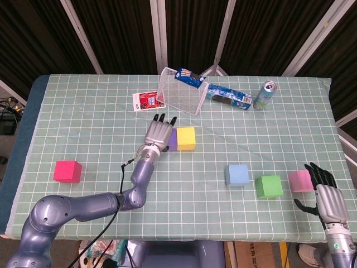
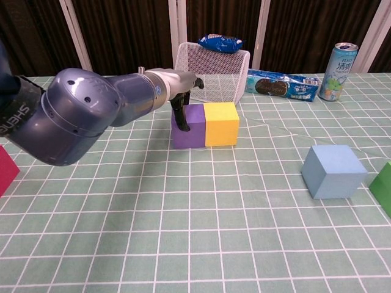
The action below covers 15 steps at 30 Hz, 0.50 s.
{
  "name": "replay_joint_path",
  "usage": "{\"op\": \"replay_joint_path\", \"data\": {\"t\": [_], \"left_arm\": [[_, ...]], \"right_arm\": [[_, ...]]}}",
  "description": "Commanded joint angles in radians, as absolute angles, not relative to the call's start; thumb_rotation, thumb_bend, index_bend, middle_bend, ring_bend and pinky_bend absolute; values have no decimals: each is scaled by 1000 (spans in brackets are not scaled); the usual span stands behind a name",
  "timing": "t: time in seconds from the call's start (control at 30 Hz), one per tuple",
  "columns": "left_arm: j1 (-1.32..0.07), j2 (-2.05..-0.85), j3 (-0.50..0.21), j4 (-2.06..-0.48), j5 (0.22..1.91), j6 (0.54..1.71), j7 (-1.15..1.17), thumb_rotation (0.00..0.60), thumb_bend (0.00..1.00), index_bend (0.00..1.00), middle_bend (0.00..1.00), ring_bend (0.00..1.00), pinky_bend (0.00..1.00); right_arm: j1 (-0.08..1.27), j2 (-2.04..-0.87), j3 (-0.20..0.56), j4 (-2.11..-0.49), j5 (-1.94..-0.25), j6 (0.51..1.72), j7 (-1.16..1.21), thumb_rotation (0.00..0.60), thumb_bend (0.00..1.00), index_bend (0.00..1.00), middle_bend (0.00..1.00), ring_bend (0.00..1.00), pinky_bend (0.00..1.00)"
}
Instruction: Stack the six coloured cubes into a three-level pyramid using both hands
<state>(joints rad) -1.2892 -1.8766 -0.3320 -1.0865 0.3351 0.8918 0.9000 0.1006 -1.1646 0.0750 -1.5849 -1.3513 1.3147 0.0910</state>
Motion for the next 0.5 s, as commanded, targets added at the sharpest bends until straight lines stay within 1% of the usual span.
{"op": "replay_joint_path", "data": {"t": [0.03,0.13,0.23,0.5], "left_arm": [[-1287,-1873,-330,-1092,331,895,904,600,185,0,175,28,82],[-1284,-1868,-329,-1102,323,900,911,600,163,0,108,7,78],[-1280,-1860,-330,-1117,317,909,916,600,154,0,74,6,78],[-1258,-1817,-330,-1183,321,953,915,600,135,0,66,4,70]], "right_arm": [[100,-1164,75,-1586,-1351,1315,90,600,243,0,0,0,0],[100,-1165,75,-1586,-1351,1315,89,600,243,0,0,0,0],[100,-1165,75,-1587,-1350,1316,87,600,242,0,0,0,0],[100,-1168,74,-1586,-1354,1319,88,600,243,0,0,0,0]]}}
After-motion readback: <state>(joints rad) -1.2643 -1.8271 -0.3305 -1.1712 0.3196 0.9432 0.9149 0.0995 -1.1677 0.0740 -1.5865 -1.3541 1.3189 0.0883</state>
